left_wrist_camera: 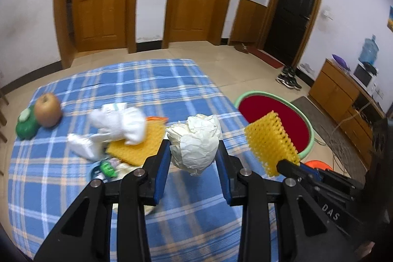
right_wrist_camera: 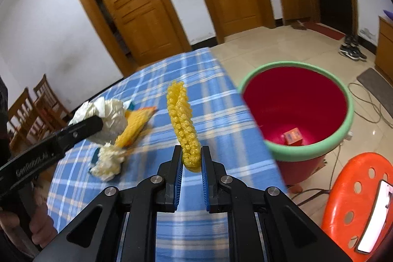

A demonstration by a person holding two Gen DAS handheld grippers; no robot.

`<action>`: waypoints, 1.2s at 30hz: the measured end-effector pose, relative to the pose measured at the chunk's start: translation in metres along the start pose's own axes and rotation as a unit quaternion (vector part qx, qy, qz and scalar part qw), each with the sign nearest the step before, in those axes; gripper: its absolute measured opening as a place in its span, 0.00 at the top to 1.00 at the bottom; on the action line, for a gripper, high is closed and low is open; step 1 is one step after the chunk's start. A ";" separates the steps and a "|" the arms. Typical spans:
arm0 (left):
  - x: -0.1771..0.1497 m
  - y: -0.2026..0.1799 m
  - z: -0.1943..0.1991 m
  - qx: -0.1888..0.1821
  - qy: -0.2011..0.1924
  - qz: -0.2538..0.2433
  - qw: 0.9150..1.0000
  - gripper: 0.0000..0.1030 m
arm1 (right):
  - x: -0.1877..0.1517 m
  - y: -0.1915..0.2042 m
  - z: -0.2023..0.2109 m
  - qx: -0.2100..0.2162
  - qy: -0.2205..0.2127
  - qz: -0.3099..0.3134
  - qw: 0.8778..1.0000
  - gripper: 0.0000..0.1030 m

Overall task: Collect trash
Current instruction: 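Carry paper and corn sponge over the bucket and open both grippers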

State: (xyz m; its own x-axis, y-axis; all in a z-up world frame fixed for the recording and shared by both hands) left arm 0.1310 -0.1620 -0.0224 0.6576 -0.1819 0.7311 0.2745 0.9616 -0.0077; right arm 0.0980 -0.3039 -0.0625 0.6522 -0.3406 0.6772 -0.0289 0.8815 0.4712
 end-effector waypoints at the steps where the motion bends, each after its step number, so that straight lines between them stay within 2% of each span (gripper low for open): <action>1: 0.002 -0.008 -0.003 -0.004 0.000 -0.007 1.000 0.65 | 0.002 -0.007 0.002 -0.005 -0.004 -0.006 1.000 0.86; 12: 0.009 -0.079 -0.046 -0.034 0.028 -0.061 0.997 0.65 | 0.021 -0.085 0.017 -0.066 -0.036 -0.057 0.996 0.87; 21: 0.016 -0.123 -0.070 -0.052 0.040 -0.093 0.993 0.65 | 0.028 -0.136 0.017 -0.099 -0.038 -0.094 0.990 0.85; 27: 0.017 -0.147 -0.085 -0.062 0.049 -0.111 0.991 0.65 | 0.030 -0.157 0.017 -0.109 -0.043 -0.111 0.987 0.84; 33: 0.018 -0.168 -0.101 -0.070 0.057 -0.126 0.988 0.65 | 0.031 -0.168 0.020 -0.110 -0.050 -0.124 0.985 0.77; 36: 0.019 -0.172 -0.107 -0.070 0.062 -0.129 0.987 0.55 | 0.031 -0.173 0.022 -0.112 -0.052 -0.130 0.984 0.76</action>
State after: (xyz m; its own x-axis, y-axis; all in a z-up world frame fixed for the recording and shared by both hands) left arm 0.1712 -0.3530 -0.0808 0.6316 -0.4499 0.6314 0.5334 0.8432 0.0672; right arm 0.1068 -0.4738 -0.1107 0.5334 -0.5863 0.6097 0.3041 0.8055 0.5086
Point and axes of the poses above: each gripper's, at about its wrist camera, not at the fingertips, and z roughly against the way its jaws point, y to its left, x to its top, the point moved 8 cm from there along -z, roughly the way its jaws point, and after that the axes turned 13 degrees about x, right-handed, at the moved point
